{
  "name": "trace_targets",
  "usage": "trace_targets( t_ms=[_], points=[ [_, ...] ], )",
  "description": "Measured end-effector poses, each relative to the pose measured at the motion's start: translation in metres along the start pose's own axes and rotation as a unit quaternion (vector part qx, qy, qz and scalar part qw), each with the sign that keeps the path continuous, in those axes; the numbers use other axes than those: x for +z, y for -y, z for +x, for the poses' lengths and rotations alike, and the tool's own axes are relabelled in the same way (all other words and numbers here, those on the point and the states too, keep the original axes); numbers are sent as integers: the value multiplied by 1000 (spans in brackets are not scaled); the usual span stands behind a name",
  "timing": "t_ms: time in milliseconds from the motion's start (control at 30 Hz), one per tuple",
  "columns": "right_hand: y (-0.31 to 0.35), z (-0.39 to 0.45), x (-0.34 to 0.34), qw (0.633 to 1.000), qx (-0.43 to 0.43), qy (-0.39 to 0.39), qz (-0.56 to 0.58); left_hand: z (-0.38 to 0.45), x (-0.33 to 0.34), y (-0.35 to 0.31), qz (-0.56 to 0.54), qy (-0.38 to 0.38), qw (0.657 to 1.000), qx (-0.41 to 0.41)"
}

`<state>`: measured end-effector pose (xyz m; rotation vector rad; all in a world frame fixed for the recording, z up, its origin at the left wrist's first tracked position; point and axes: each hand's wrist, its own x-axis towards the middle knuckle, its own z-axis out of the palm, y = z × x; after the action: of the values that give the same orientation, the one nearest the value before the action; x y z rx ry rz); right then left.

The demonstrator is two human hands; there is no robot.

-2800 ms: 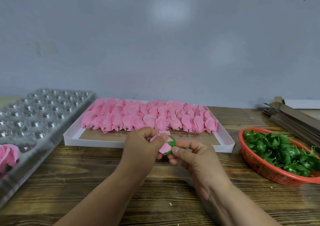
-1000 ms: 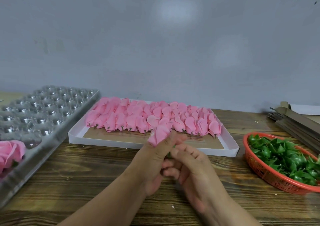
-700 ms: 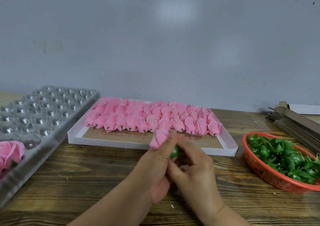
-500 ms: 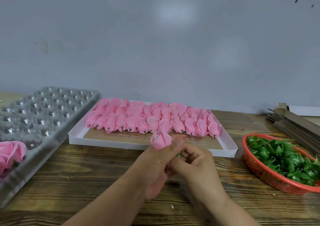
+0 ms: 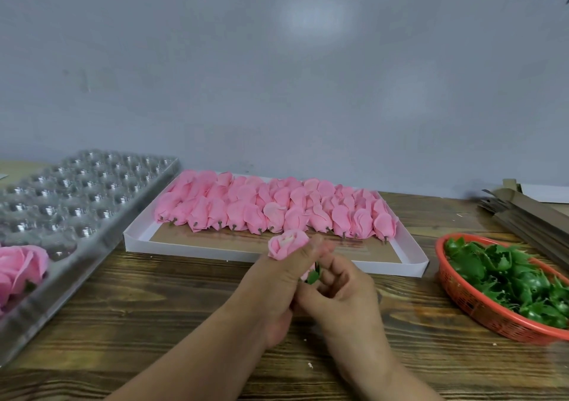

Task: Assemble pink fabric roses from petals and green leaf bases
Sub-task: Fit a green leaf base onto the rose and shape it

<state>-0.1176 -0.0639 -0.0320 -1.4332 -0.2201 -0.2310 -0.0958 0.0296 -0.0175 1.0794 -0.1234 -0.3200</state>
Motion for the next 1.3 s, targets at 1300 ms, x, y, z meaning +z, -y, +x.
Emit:
trace_targets(
  t_ms=[1300],
  points=[
    [8, 5, -14, 934, 207, 163, 241, -4, -18, -17, 99, 187, 977, 2]
  ],
)
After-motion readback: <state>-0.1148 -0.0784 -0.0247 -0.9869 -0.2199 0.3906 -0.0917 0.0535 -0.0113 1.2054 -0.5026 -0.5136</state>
